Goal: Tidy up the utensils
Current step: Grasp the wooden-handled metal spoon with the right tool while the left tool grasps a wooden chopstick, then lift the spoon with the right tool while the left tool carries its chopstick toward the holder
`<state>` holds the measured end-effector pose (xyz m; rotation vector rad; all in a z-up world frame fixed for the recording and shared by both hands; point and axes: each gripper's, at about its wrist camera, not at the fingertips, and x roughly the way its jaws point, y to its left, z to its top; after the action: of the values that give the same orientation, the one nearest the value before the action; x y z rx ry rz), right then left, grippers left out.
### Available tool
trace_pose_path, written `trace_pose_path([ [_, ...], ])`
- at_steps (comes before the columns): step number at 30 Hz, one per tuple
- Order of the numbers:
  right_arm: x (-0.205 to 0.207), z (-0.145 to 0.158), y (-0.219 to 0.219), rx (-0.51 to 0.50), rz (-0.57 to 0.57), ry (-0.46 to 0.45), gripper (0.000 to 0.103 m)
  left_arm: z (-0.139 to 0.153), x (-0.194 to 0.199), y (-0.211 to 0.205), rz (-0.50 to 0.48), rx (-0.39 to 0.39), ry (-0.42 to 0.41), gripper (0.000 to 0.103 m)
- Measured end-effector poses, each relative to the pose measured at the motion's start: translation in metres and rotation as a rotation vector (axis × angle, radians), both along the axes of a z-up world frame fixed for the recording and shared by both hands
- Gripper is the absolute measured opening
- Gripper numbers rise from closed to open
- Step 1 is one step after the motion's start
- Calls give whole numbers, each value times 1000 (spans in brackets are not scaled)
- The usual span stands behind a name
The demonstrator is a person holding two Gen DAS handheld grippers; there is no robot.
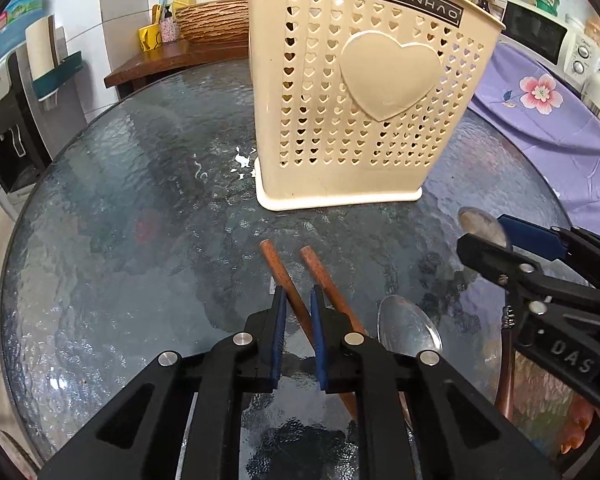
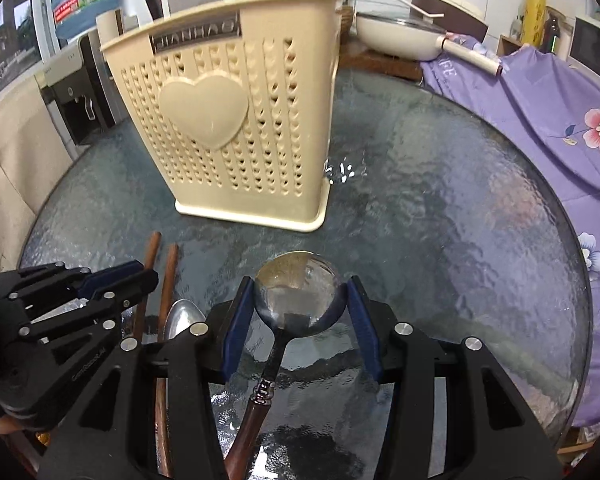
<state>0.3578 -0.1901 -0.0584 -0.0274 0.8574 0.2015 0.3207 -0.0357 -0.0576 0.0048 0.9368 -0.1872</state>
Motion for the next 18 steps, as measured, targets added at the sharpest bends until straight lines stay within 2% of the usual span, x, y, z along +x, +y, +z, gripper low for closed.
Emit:
trace_pose_path([
  [9, -17, 15, -7, 13, -4, -63, 48, 4, -2, 2, 4, -22, -15, 8],
  [18, -34, 36, -10, 31, 8, -136, 48, 31, -15, 6, 11, -44, -91, 7],
])
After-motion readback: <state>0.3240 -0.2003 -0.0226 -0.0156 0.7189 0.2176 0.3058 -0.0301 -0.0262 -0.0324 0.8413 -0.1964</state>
